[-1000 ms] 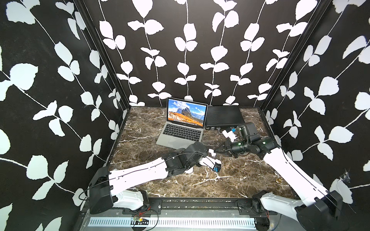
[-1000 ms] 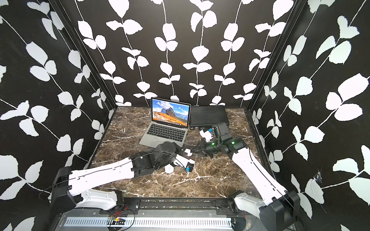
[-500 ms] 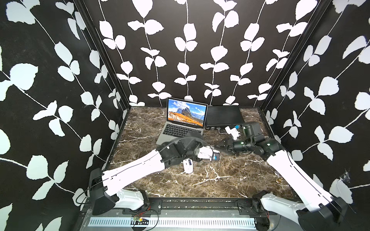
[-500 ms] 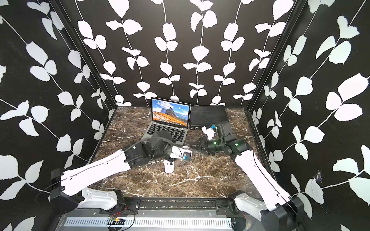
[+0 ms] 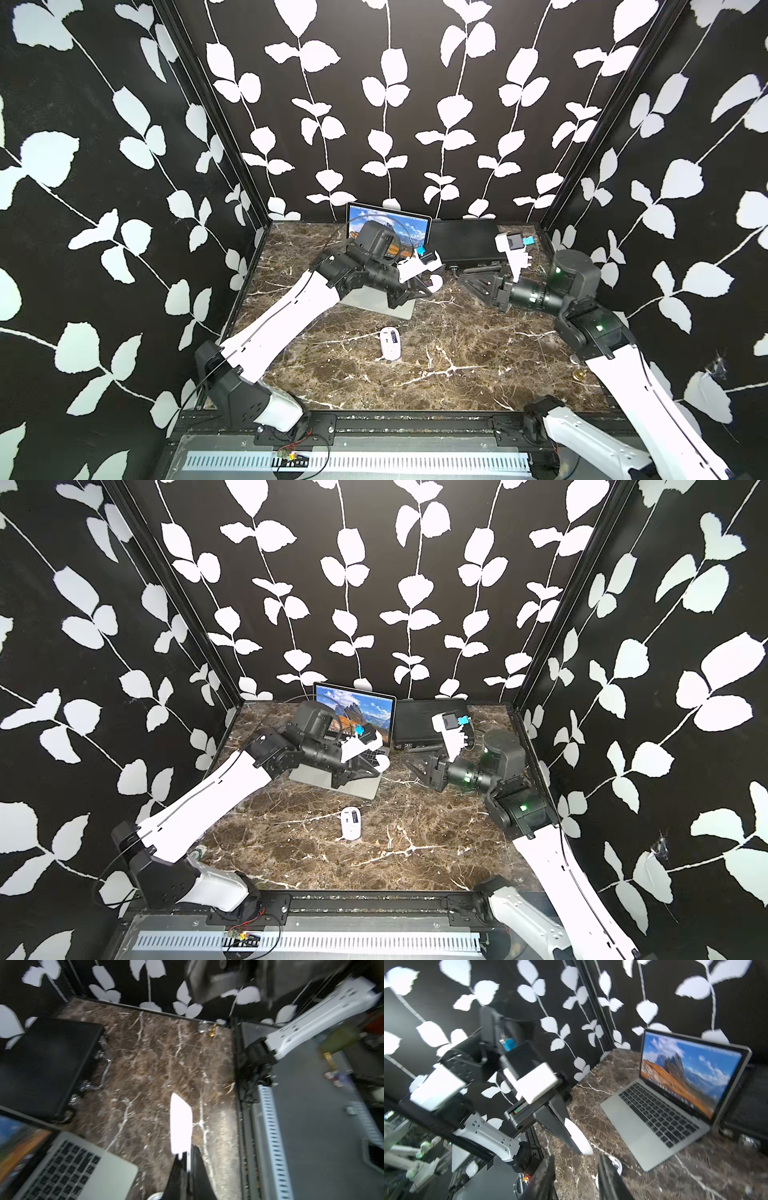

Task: Insert the wireless mouse receiver into the laptop
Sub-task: Pick up the lid from the center of the board.

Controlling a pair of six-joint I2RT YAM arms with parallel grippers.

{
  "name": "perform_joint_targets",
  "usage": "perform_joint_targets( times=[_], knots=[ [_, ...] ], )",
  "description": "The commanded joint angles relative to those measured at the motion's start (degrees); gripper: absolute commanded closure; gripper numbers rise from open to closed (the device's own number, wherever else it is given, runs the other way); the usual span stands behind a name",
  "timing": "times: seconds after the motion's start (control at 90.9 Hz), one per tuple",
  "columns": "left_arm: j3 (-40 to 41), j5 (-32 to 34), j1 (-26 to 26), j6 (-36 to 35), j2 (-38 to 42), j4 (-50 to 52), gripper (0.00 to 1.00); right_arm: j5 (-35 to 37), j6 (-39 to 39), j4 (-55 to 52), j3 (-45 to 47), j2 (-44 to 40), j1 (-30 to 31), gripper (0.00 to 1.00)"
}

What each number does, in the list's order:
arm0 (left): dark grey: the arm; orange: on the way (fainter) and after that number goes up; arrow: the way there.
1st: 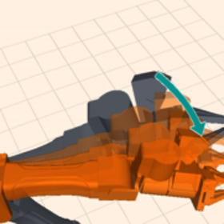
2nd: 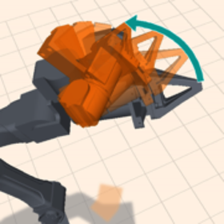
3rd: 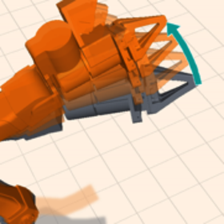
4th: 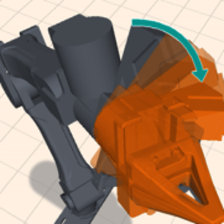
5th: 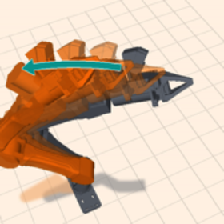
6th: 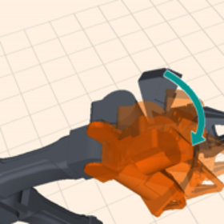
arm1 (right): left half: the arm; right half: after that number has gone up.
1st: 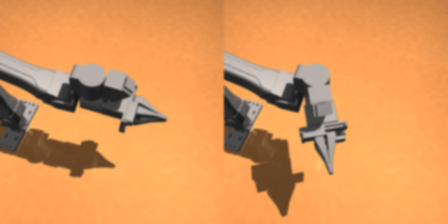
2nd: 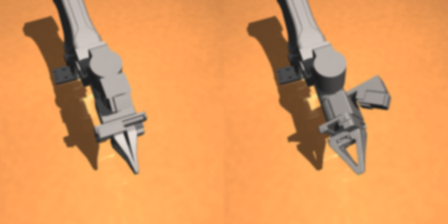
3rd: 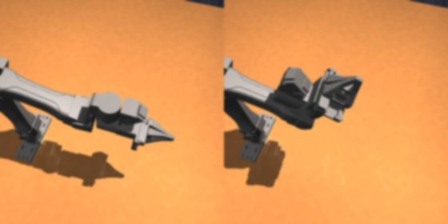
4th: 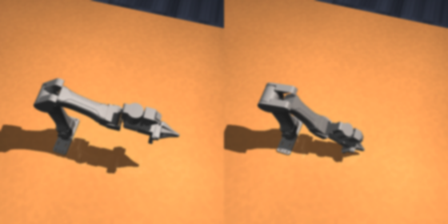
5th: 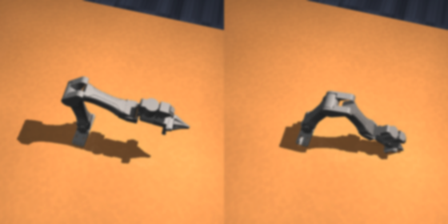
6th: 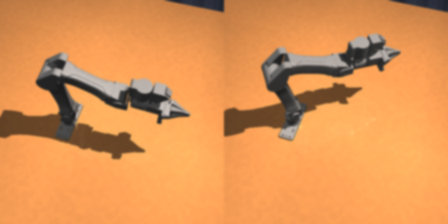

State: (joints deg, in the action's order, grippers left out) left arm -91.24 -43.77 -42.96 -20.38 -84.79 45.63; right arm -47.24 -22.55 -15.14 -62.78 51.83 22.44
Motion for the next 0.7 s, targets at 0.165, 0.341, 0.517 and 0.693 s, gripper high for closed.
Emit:
perform_joint_targets(
  times=[0.165, 0.341, 0.517, 0.693],
  knots=[
    [-7.1, -13.8, 0.3, 3.0, -2.6, 9.6, 1.00, -16.3, 11.3, 1.1, -4.6, 7.7, 0.5, 0.70],
    [-7.7, -11.5, 0.4, 0.8, -1.9, 11.0, 1.00, -17.1, 13.3, -4.6, -6.5, 10.5, 1.2, 0.72],
    [-8.6, -10.7, 1.3, -0.5, -2.4, 12.8, 1.00, -21.1, 11.5, -4.7, -6.6, 12.6, 2.3, 0.76],
    [-8.6, -12.4, 2.4, -0.1, -2.5, 12.4, 1.00, -22.1, 13.0, -8.1, -7.3, 13.9, 3.4, 0.81]
  ],
)
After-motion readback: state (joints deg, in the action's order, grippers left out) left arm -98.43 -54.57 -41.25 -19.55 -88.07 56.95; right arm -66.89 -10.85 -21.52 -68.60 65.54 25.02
